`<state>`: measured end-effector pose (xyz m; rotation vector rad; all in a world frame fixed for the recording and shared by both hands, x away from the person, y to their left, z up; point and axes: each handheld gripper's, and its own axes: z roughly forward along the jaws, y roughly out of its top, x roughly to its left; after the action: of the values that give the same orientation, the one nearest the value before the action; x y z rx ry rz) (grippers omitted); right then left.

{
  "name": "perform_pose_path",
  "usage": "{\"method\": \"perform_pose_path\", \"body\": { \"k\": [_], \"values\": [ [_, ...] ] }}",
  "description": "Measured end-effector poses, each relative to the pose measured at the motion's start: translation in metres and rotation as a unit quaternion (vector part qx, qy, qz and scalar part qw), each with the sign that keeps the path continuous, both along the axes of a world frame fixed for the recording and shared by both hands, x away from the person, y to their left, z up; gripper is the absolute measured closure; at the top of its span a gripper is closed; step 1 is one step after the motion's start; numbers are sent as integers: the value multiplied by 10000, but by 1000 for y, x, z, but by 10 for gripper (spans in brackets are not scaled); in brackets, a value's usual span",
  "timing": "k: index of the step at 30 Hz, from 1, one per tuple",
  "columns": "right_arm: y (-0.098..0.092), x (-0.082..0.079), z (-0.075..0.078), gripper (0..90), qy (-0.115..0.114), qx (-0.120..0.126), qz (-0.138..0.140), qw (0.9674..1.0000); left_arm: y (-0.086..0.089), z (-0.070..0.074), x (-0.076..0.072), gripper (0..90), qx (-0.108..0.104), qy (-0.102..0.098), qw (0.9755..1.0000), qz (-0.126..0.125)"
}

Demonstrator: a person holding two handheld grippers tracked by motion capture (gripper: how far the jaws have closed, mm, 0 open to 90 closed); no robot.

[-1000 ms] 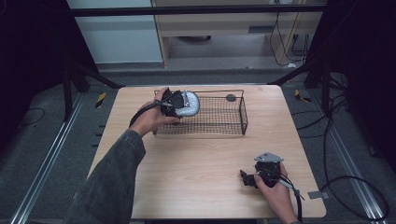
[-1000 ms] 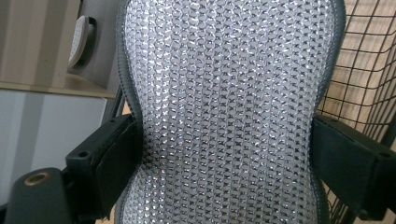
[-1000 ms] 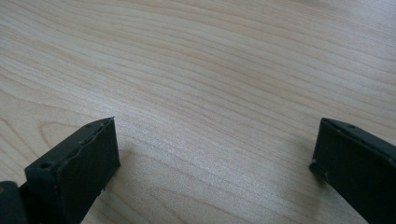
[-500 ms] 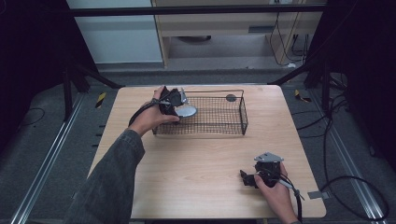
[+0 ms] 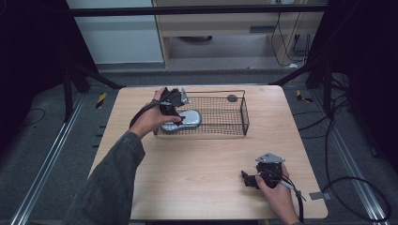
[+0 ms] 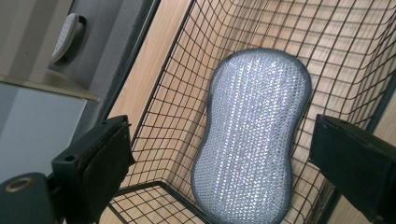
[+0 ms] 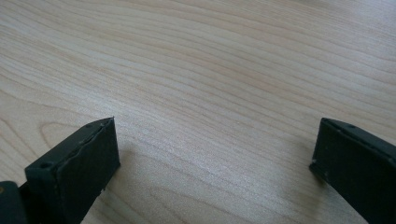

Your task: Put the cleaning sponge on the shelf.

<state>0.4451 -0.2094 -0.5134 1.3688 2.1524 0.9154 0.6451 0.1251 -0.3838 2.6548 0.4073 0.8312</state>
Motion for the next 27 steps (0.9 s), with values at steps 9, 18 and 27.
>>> {"method": "perform_pose_path", "body": {
  "k": [9,18,27],
  "values": [
    [0,0,0,8,8,5,-4,10000,-3,8,-15,43,-389,183,9991,-11],
    [0,0,0,8,10,9,-7,10000,-11,9,-33,41,-587,343,9977,23],
    [0,0,0,8,10,8,-6,10000,-21,7,-52,43,-623,384,9973,76]
  ]
}}
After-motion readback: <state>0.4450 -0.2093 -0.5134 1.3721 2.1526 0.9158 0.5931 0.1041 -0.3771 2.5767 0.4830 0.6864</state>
